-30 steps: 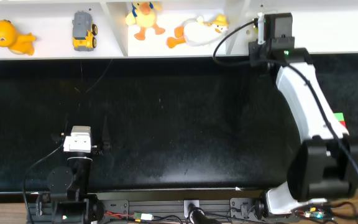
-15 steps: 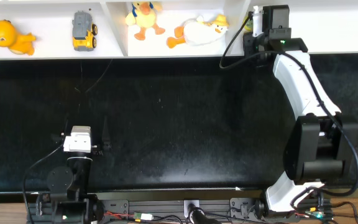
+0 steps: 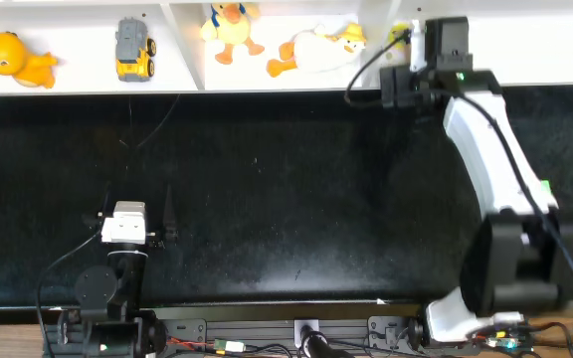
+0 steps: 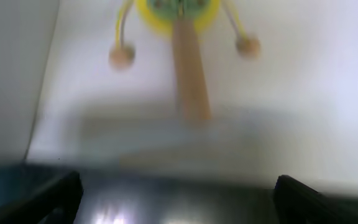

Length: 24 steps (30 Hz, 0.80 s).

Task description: Store Toys

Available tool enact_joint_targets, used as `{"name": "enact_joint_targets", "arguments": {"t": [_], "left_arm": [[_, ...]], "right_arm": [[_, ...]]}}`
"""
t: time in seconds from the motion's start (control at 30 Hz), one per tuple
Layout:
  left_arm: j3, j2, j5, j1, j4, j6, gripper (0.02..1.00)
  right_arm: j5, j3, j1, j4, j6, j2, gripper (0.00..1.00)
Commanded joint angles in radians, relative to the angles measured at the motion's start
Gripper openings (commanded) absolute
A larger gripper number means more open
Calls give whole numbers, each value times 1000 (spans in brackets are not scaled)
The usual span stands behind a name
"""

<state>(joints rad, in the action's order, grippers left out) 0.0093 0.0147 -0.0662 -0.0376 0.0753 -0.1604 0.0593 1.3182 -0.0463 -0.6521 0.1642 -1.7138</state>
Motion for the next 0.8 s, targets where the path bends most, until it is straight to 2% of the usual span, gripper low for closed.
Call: {"name": "enact_joint_targets", "arguments": {"t": [0.03,0.23,0.43,0.5,0.6,0.7,0.8], "left_arm": [[-2,-12,8,5,6,8,998],[-2,-12,8,5,5,8,998],[-2,-12,8,5,5,8,998],[-2,-12,8,5,5,8,998],[-2,-12,8,5,5,8,998],[-2,-12,8,5,5,8,998],[-2,-12,8,5,6,8,998]], "right_arm": [[21,-185,7,-20,0,246,993],[34,-366,8,-215,0,551,993],[35,-395,8,-383,0,691,996],[33,-395,8,-394,0,701,993],[-23,-396,8,-373,1,699,996],[-31,-399,10,-291,-5,695,996],[-39,-399,79,-277,-5,695,996]]}}
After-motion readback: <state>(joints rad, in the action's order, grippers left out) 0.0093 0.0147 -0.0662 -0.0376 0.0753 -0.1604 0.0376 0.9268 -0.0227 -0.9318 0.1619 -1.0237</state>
